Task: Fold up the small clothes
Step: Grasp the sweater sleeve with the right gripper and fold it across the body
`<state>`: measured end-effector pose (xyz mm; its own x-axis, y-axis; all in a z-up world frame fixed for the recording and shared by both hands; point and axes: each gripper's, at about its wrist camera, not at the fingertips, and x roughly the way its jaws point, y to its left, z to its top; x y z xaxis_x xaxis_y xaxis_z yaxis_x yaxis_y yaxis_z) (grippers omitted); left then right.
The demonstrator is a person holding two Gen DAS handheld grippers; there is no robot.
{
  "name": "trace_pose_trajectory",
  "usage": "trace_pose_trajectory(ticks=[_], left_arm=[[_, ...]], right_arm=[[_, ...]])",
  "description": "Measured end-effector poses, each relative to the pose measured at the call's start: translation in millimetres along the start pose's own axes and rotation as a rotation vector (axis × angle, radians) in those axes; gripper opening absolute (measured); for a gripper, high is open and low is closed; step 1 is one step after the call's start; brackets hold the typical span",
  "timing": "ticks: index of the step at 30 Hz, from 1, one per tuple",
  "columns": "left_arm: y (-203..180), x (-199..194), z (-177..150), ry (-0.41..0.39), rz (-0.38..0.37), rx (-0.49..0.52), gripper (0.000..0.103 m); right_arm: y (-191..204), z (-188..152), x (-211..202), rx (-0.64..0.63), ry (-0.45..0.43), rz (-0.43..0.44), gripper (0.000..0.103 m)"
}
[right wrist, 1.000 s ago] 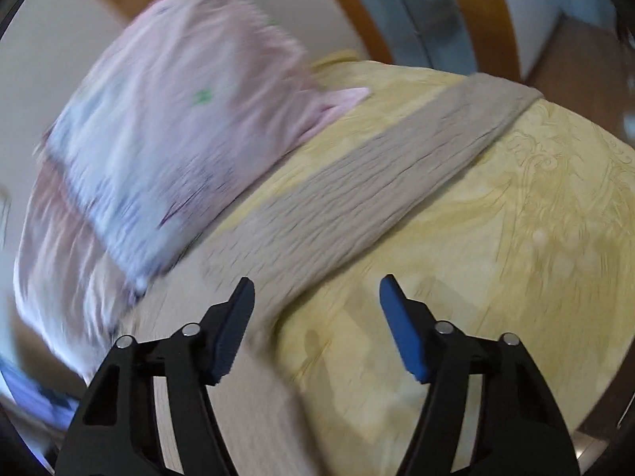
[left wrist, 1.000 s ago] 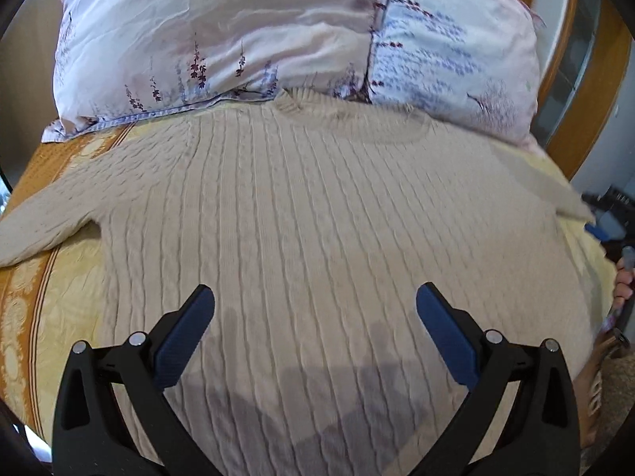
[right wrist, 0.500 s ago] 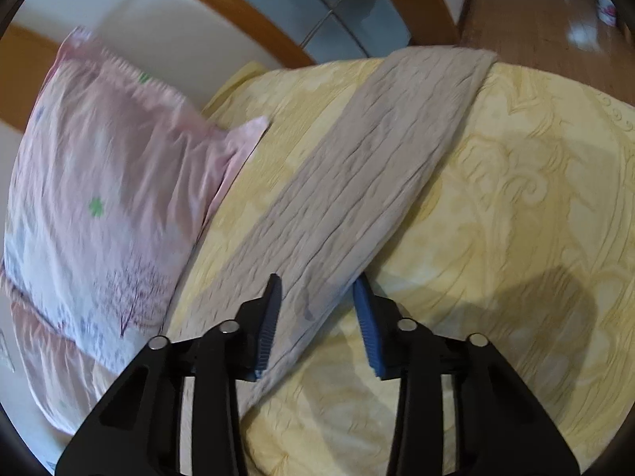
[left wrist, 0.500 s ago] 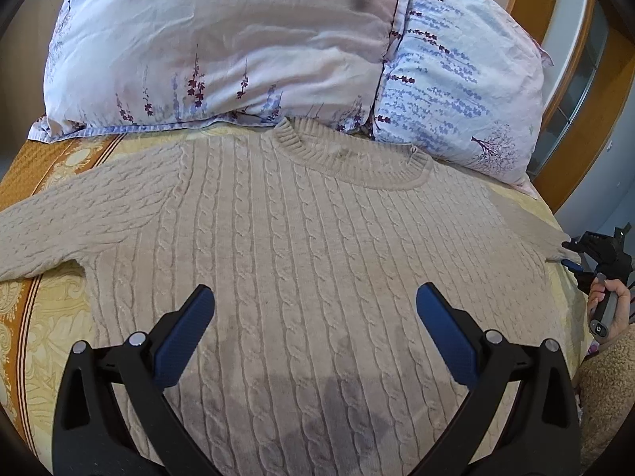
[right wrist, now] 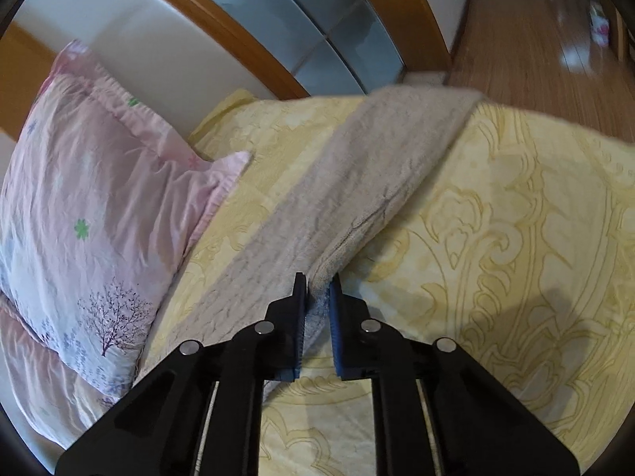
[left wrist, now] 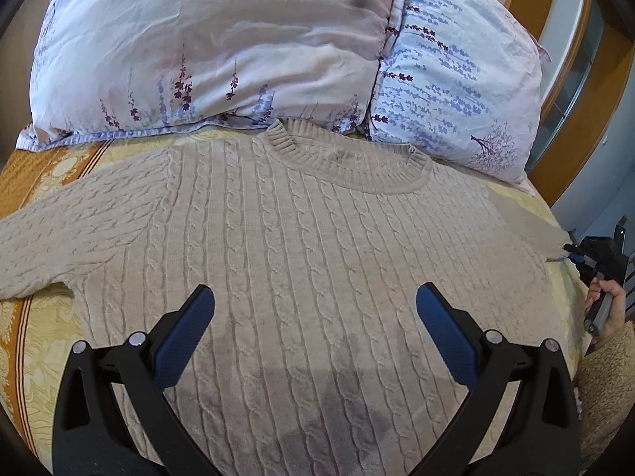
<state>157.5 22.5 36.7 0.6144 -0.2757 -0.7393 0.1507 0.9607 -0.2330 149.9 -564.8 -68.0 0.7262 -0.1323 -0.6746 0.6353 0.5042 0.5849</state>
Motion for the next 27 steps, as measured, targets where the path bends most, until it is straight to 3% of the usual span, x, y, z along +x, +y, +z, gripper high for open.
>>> trace_pose_trajectory(ticks=[5, 10, 14, 16, 21, 25, 27], left_arm=[[10.1, -1.1, 1.3, -0.006, -0.076, -0.075, 0.101], [15.2, -2.1, 1.6, -0.021, -0.106, -0.105, 0.101], [14.2, -2.4, 3.4, -0.023, -0.101, -0.104, 0.101], [12.7, -2.4, 3.7, -0.022, -0.103, -0.097, 0.101], [9.2, 1.4, 3.7, -0.012, -0.133, -0.097, 0.101], [8.4, 3.5, 3.9, -0.005, -0.144, -0.098, 0.101], [8.8, 4.9, 4.1, -0.001, -0.15, -0.104, 0.101]], right_arm=[[36.0, -1.4, -23.2, -0.119, -0.069, 0.052, 0.011], [99.1, -35.3, -52.1, -0.273, -0.061, 0.225, 0.01], [149.1, -94.3, -60.5, -0.409, 0.038, 0.378, 0.01], [171.5, -141.5, -55.4, -0.502, 0.126, 0.436, 0.01], [191.9, -225.1, -4.3, -0.632, 0.335, 0.398, 0.01], [181.2, -230.0, 8.7, -0.58, 0.383, 0.39, 0.013], [175.5, -218.2, 9.1, -0.505, 0.397, 0.422, 0.03]])
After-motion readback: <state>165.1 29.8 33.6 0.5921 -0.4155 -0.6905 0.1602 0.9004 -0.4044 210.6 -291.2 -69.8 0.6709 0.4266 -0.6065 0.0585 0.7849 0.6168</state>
